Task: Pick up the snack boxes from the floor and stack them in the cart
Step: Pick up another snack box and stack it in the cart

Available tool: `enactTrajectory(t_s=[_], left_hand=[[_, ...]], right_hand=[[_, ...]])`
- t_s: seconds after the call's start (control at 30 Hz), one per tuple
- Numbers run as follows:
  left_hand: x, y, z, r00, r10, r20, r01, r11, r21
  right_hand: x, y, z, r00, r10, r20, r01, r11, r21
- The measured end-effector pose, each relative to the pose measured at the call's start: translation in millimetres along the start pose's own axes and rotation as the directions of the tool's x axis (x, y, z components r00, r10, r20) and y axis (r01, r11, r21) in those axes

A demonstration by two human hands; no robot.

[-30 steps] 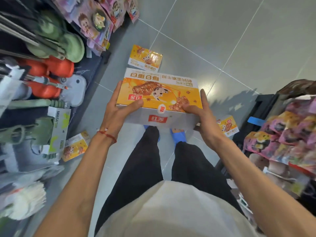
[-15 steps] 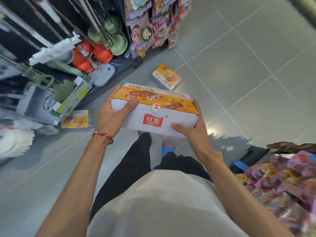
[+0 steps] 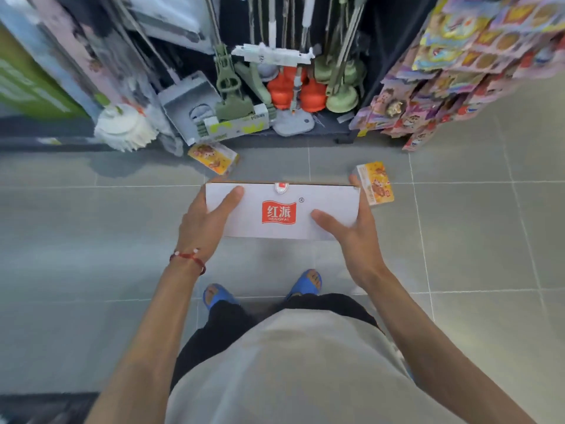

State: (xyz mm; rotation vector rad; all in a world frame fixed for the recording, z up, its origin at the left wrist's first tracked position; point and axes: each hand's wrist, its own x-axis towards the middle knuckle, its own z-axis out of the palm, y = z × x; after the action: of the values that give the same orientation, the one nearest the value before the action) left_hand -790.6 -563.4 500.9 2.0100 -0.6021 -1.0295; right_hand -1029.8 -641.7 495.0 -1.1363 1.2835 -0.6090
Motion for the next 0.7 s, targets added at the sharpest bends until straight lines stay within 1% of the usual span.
enactTrajectory(t_s=[0.13, 0.23, 0.3, 0.37, 0.47, 0.57, 0.7], left_hand=[[-21.9, -28.5, -63.5, 1.000, 0.001, -0.019, -0.005, 0.968, -0.253], [-39.5, -58.9, -119.3, 0.999, 0.015, -0.049, -0.032, 0.931, -0.362], [-49.6, -81.5, -155.9, 0.995, 0.007, -0.097, -0.045, 0.917, -0.396], [-59.3, -103.4, -189.8, 0.988, -0.005, -0.157, -0.058, 0.916, -0.398], [-72.8, -130.4, -234.7, 0.961, -0.039, -0.274, -0.075, 0.916, -0.395], [-82.6, -152.5, -270.4, 0.917, -0.094, -0.388, -0.075, 0.914, -0.399], [-88.8, -172.5, -315.3, 0.860, -0.169, -0.481, -0.069, 0.896, -0.440]], right_hand=[[-4.6, -18.3, 62.0, 0.992, 0.023, 0.125, -0.023, 1.000, -0.003], [-15.9, -25.6, 119.9, 0.973, 0.058, 0.222, -0.053, 0.998, -0.029], [-28.1, -27.9, 160.3, 0.960, 0.055, 0.275, -0.045, 0.998, -0.044], [-42.5, -27.3, 201.9, 0.954, 0.034, 0.298, -0.013, 0.997, -0.072], [-60.5, -28.3, 261.5, 0.941, -0.003, 0.339, 0.042, 0.993, -0.108], [-73.3, -31.6, 310.3, 0.895, -0.026, 0.446, 0.084, 0.990, -0.111], [-81.1, -32.6, 364.4, 0.834, -0.052, 0.550, 0.159, 0.976, -0.149]])
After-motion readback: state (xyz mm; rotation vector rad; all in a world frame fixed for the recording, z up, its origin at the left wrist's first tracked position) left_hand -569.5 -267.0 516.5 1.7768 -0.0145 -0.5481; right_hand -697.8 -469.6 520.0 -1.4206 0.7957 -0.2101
